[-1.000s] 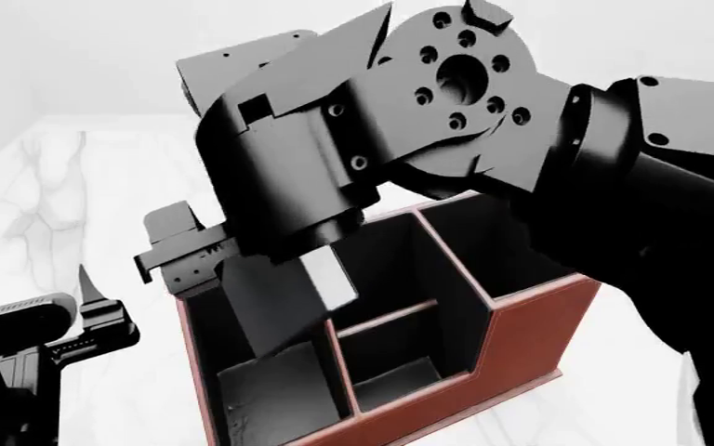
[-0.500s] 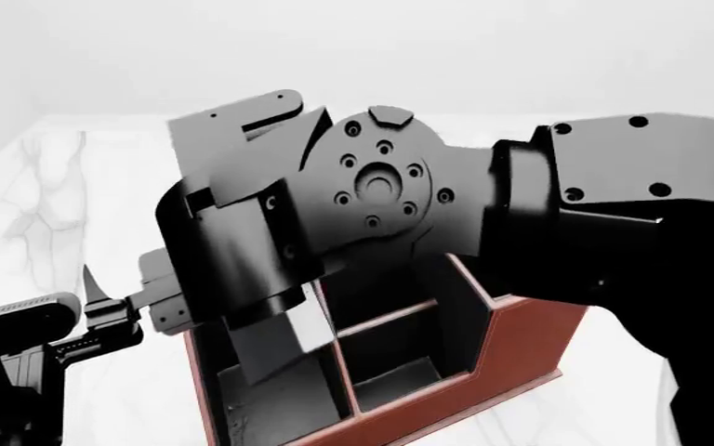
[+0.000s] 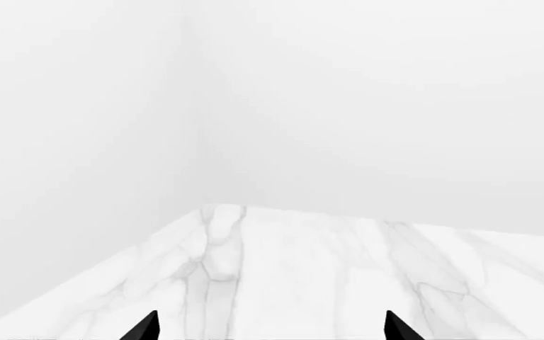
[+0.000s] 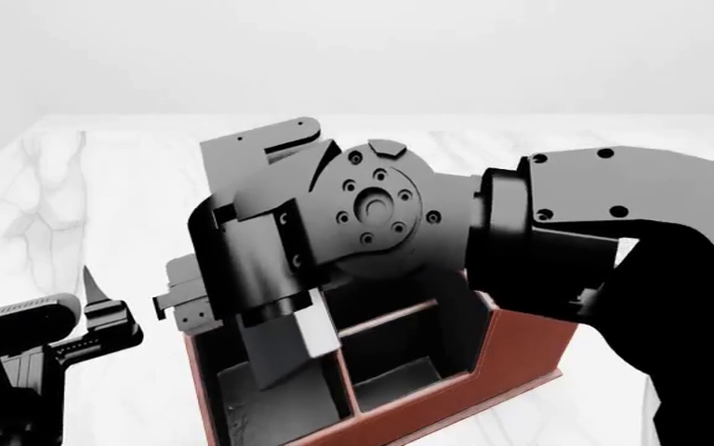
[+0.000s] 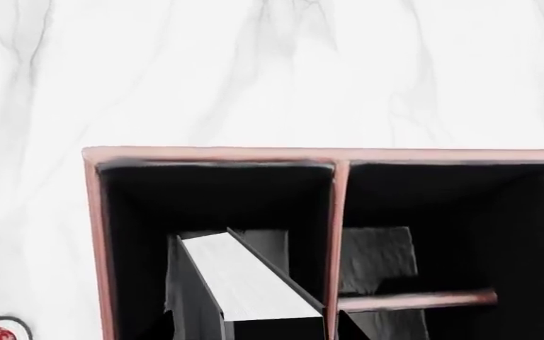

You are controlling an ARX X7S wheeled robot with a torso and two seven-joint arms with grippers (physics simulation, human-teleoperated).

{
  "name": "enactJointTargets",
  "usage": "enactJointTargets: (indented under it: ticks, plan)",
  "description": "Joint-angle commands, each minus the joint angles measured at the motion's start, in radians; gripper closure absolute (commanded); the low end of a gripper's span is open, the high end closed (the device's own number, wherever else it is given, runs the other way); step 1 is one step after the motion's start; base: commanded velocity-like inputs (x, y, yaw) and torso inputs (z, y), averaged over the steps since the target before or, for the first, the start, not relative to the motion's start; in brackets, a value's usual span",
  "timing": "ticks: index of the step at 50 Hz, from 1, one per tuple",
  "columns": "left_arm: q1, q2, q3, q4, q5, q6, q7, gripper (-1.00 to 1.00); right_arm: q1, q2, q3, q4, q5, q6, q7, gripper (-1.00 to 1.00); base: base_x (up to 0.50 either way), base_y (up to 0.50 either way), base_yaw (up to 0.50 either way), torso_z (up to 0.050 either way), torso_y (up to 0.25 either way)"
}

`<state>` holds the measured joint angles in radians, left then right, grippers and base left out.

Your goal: Pick up the book and place it in the left compartment of the caddy.

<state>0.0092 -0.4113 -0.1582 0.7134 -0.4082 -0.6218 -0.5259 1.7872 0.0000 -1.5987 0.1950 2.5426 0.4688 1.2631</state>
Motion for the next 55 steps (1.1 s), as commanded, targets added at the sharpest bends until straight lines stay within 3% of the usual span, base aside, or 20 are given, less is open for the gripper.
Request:
enactJointTargets:
  ticks: [1, 20, 55]
  plan:
    - [0.006, 0.001, 0.002, -0.004, 0.000, 0.009, 0.000, -1.00, -0.038, 0.000, 0.007, 0.015, -0.076, 0.054, -0.365, 1.00, 0.00, 0.00, 0.00, 0.000, 0.000]
    - [0.003, 0.000, 0.012, -0.020, 0.000, 0.022, 0.003, -1.00, -0.103, 0.000, 0.008, -0.131, -0.228, 0.092, -0.201, 1.00, 0.00, 0.00, 0.00, 0.001, 0.001]
    - [0.006, 0.000, 0.029, -0.040, 0.001, 0.043, 0.005, -1.00, -0.176, 0.000, 0.008, -0.126, -0.279, 0.102, -0.290, 1.00, 0.00, 0.00, 0.00, 0.000, 0.001]
